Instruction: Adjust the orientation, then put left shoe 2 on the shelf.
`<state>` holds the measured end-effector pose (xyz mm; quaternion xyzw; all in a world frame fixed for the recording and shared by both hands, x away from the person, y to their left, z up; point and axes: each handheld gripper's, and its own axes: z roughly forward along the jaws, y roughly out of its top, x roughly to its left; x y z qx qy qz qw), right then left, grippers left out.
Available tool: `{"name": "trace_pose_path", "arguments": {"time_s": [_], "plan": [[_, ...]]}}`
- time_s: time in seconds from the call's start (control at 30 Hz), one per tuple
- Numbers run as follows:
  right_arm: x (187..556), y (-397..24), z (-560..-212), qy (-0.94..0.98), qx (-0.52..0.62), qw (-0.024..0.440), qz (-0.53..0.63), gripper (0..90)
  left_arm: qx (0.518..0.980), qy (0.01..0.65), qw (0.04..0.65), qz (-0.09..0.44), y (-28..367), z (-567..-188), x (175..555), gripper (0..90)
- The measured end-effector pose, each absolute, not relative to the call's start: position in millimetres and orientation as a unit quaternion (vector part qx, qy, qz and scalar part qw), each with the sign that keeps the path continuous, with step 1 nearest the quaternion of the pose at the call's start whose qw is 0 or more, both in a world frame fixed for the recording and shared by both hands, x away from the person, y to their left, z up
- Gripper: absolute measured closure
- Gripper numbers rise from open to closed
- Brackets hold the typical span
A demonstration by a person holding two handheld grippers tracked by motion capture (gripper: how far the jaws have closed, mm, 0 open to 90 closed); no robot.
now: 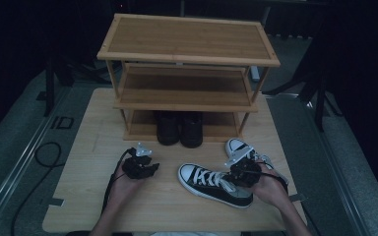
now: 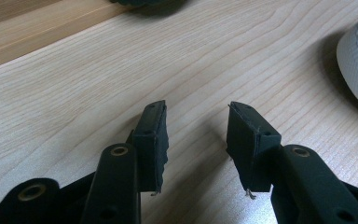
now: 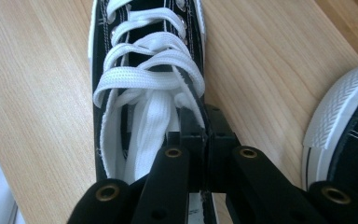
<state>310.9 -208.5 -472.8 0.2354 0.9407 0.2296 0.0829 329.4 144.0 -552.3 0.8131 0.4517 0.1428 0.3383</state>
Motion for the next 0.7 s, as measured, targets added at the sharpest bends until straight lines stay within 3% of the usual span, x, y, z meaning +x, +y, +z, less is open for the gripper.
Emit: {"name": "trace_pose_path", "arguments": {"time_s": [0.7], "plan": [[312,-217,-459,0.928,0.241,0.087,0.272,88.8,0.813,0.452,0.338,0.143,144,-552,330,58.0]]}}
